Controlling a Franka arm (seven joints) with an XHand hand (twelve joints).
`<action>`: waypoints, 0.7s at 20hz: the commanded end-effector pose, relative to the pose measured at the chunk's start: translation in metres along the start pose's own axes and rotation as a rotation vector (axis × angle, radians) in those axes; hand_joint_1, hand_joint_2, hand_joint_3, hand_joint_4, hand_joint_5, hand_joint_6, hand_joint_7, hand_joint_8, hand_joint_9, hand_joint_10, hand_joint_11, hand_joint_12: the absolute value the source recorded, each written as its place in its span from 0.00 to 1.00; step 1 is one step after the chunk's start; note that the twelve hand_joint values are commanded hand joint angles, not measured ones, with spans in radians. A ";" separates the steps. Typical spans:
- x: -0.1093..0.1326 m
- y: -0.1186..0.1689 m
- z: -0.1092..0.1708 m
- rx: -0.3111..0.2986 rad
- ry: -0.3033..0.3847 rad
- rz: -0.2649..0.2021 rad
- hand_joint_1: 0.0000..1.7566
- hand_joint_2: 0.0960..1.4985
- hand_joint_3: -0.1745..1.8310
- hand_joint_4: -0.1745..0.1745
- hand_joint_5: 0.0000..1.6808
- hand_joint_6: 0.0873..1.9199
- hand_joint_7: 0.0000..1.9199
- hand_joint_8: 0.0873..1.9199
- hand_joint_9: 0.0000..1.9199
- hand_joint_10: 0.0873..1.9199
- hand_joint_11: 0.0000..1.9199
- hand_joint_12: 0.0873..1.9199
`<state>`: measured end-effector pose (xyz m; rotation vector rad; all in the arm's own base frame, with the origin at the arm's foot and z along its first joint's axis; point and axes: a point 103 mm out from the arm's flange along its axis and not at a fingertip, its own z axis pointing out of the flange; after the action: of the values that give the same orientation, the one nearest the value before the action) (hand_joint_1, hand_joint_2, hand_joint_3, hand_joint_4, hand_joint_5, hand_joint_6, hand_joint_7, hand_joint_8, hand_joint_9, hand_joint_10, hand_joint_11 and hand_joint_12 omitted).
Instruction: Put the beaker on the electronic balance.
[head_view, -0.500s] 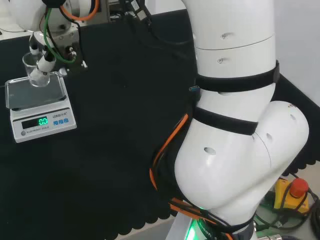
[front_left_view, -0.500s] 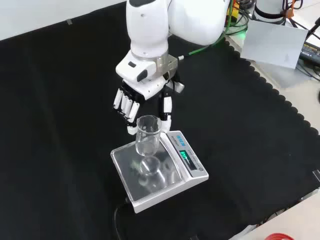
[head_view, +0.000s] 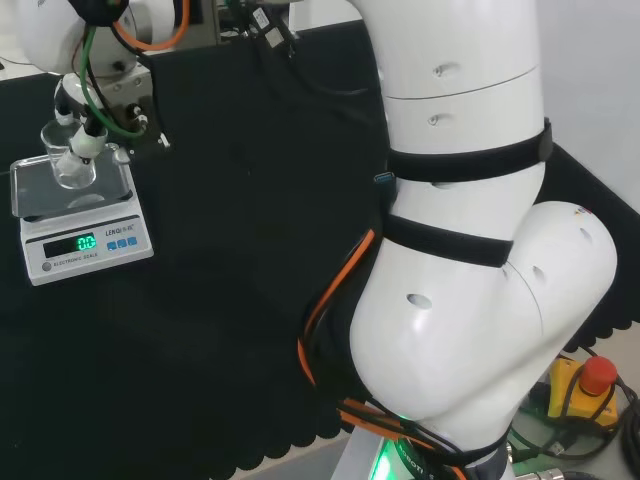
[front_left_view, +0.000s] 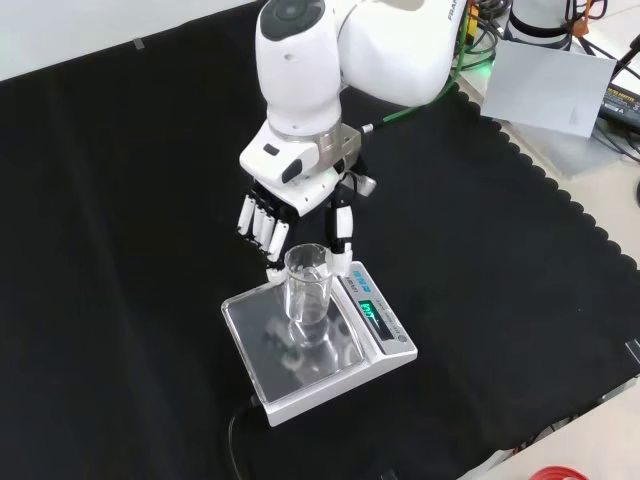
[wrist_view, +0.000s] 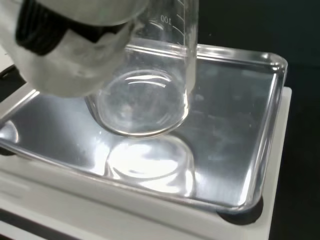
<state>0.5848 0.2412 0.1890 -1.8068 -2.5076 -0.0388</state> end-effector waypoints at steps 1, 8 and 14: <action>0.000 0.000 0.006 0.016 -0.003 0.004 0.63 0.54 0.23 1.00 0.74 0.27 0.60 0.41 0.62 0.25 0.47 0.59; -0.001 0.000 0.015 0.035 -0.002 0.011 0.60 0.48 0.24 0.93 0.64 0.37 0.59 0.42 0.60 0.26 0.46 0.60; -0.003 0.002 0.019 0.078 0.014 -0.005 0.58 0.32 0.40 0.65 0.41 0.46 0.54 0.45 0.57 0.28 0.43 0.62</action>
<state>0.5862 0.2416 0.1736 -1.8047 -2.4811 0.0070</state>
